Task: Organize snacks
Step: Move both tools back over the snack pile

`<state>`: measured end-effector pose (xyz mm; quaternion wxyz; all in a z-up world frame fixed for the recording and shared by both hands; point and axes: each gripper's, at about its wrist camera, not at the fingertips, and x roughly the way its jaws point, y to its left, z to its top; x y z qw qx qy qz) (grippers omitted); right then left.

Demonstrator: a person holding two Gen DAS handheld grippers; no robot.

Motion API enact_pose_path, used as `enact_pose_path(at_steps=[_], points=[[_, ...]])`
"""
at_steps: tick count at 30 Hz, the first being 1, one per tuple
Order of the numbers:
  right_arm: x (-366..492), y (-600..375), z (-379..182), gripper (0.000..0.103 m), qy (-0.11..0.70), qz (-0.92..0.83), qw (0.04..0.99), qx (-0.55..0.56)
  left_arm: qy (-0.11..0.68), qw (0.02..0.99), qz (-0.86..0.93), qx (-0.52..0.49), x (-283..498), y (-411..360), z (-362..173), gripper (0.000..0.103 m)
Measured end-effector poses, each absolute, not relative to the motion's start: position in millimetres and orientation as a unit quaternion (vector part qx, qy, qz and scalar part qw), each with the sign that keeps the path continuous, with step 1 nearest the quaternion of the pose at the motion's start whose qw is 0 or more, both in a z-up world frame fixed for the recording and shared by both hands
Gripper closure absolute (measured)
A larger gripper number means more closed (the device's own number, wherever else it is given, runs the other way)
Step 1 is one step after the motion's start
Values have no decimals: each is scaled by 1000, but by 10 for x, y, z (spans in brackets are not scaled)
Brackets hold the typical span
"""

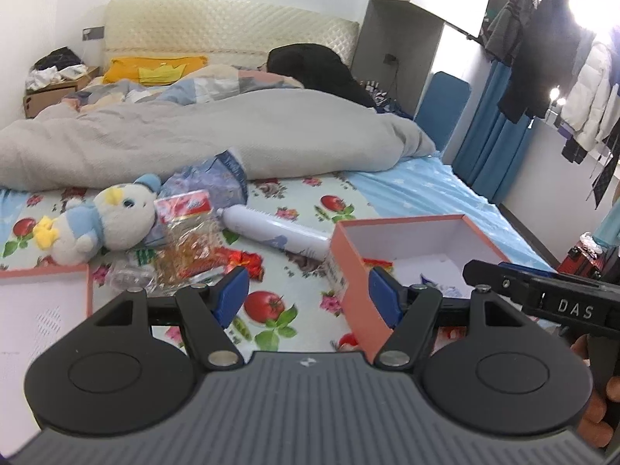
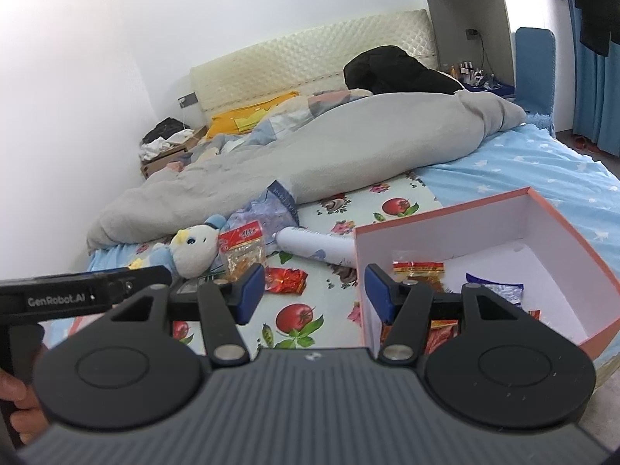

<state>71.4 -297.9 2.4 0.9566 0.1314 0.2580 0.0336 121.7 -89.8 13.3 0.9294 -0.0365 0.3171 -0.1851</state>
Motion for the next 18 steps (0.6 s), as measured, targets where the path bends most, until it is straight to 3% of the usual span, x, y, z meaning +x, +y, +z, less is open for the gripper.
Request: enact_pose_path(at_steps=[18], points=[[588, -2535, -502, 44, 316, 90, 933, 144, 330, 934, -114, -74, 844, -284, -520, 30]])
